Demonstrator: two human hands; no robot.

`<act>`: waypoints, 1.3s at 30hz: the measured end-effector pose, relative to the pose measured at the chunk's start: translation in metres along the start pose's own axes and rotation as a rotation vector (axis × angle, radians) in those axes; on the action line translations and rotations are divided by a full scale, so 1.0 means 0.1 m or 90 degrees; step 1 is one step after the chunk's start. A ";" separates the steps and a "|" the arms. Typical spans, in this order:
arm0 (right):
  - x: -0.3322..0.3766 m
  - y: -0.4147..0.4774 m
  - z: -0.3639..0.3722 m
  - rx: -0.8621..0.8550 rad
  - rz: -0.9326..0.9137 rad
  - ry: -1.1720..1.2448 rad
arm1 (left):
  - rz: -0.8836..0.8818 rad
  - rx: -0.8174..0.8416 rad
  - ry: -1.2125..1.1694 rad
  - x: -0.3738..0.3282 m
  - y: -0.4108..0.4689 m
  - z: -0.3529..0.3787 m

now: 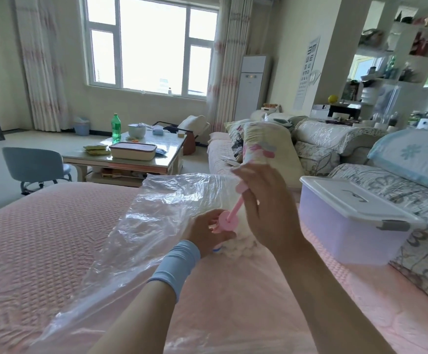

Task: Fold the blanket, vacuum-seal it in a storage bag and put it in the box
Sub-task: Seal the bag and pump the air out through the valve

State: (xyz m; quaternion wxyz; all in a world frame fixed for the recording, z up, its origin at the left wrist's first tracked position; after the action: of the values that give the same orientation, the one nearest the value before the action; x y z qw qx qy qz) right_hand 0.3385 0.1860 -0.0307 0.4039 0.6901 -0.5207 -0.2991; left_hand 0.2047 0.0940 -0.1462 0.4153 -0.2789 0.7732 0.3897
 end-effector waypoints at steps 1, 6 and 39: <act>0.00 0.02 -0.04 -0.060 -0.015 0.000 | -0.003 0.004 0.004 0.02 0.01 0.01; -0.02 -0.30 0.34 0.151 0.104 0.022 | -0.021 0.017 0.001 0.08 0.02 0.06; 0.04 -0.12 0.33 0.133 0.076 0.075 | -0.001 0.032 0.018 0.05 -0.02 -0.06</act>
State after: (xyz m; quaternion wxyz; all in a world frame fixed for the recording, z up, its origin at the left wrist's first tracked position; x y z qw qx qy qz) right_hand 0.3180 0.1755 -0.0574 0.3770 0.7124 -0.5647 -0.1775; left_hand 0.2014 0.0876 -0.1494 0.4115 -0.2744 0.7884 0.3659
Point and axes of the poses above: each hand's wrist, its own y-axis towards the middle knuckle, its own z-axis out of the palm, x = y × z, the point moved 3 cm from there along y, towards the middle knuckle, and after that the axes turned 4 degrees about x, right-handed, at the moved point
